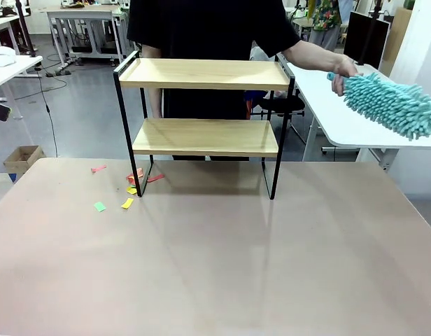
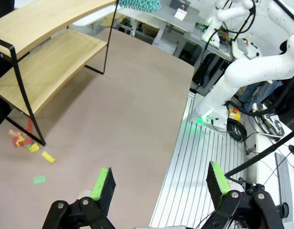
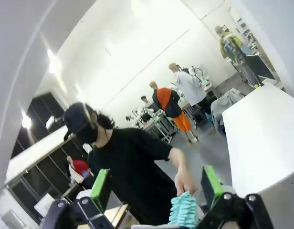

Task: Clean the shelf.
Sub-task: Hand the Duster back to the human.

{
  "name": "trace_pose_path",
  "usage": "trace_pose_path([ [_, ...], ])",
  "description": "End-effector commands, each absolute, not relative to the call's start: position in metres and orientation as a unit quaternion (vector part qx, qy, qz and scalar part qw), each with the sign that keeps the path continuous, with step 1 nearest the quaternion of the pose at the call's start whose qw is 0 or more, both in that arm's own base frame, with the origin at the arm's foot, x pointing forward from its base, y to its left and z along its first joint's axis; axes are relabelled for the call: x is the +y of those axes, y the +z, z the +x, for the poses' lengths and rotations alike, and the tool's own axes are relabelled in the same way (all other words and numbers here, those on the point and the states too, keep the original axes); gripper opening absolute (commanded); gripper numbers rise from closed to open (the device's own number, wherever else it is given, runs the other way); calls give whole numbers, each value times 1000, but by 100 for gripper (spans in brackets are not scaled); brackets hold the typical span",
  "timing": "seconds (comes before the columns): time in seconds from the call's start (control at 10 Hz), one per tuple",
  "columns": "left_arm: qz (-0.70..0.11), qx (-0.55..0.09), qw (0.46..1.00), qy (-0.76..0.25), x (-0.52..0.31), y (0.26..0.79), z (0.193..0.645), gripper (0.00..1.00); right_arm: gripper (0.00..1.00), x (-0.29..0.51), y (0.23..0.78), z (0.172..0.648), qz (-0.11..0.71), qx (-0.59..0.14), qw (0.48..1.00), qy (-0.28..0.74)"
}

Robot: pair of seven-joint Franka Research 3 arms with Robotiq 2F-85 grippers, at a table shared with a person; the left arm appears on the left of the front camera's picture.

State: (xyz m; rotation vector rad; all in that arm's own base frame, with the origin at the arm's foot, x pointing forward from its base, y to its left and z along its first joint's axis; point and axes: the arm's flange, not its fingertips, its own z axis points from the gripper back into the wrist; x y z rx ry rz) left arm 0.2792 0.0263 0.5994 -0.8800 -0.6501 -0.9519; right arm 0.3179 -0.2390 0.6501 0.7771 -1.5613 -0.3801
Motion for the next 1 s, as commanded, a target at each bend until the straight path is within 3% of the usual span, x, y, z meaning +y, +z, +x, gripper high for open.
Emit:
trace_pose_path([
  [0.0,-409,-300,745,-433,24,603,279,100,100,-245,639,330,361,-675,622,-165],
  [0.9,-409,-300,745,-433,24,603,279,100,100,-239,650,318,339,-681,627,-166],
])
